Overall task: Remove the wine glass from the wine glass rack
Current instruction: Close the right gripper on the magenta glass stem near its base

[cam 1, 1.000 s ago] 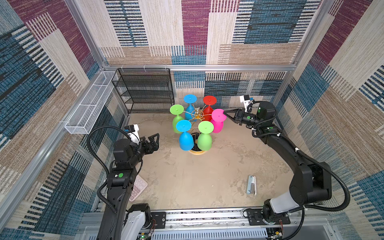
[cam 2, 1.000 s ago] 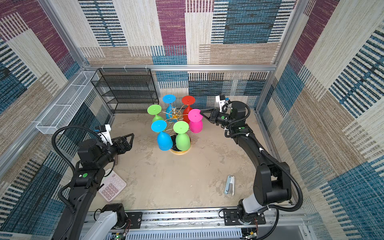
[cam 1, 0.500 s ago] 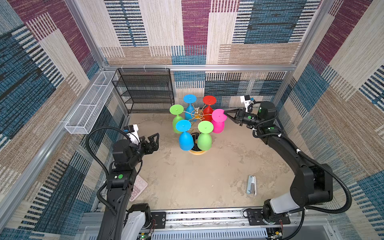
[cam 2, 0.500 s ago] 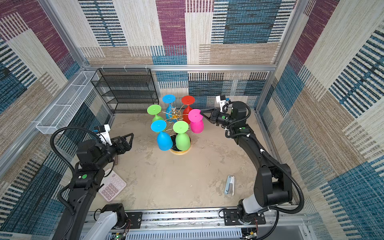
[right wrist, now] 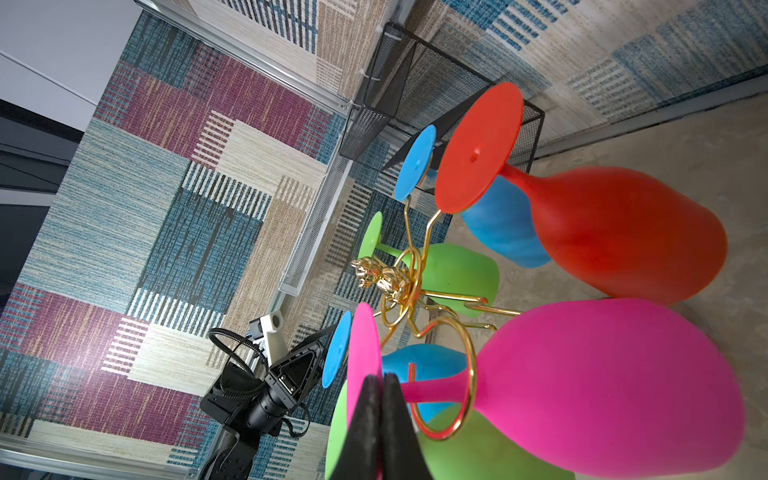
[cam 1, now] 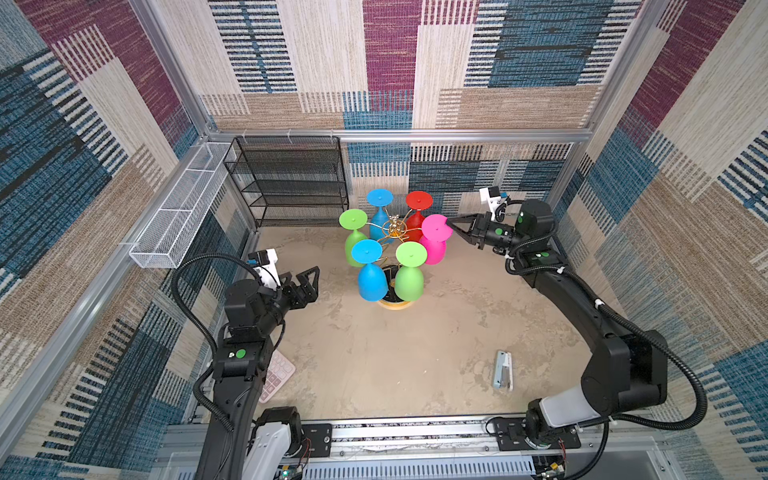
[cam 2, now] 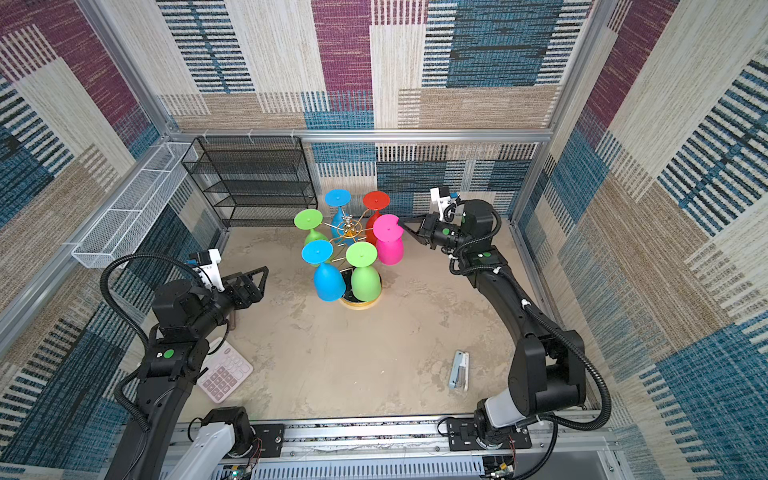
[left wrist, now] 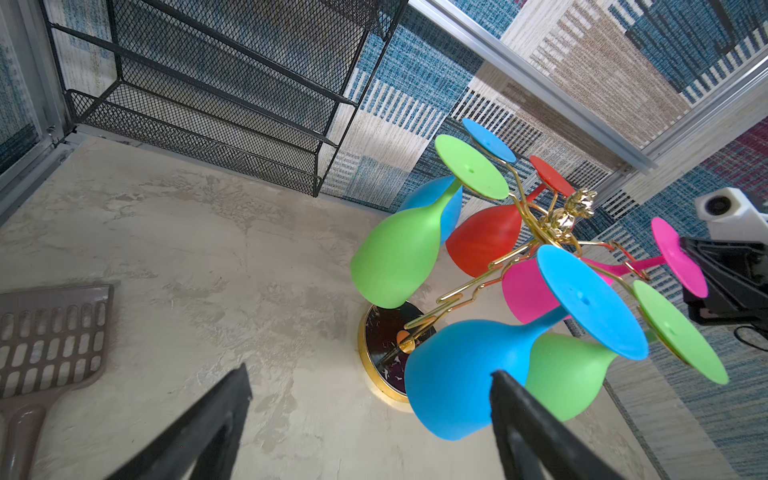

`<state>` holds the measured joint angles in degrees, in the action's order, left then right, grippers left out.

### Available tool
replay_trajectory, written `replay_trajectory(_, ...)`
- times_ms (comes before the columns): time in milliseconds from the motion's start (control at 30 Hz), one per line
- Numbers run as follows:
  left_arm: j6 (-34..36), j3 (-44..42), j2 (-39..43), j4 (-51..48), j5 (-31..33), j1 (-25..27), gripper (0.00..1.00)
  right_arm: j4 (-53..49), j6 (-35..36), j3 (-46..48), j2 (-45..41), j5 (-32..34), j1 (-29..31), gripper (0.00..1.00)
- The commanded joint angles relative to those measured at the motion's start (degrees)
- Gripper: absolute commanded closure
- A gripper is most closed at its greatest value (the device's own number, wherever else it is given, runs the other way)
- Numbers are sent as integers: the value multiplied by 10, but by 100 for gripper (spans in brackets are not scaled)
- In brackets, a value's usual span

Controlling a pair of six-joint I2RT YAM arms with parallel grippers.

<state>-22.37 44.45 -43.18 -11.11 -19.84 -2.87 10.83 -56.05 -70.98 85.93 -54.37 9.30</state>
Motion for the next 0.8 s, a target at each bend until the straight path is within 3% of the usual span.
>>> replay_trajectory(0, -13, -1, 3, 17, -6, 0, 8, 17, -5, -13, 6, 10, 5, 100)
replay_trajectory(767, -14, -1, 5, 17, -10, -1, 8, -15, 29, -51, 37, 45, 46, 100)
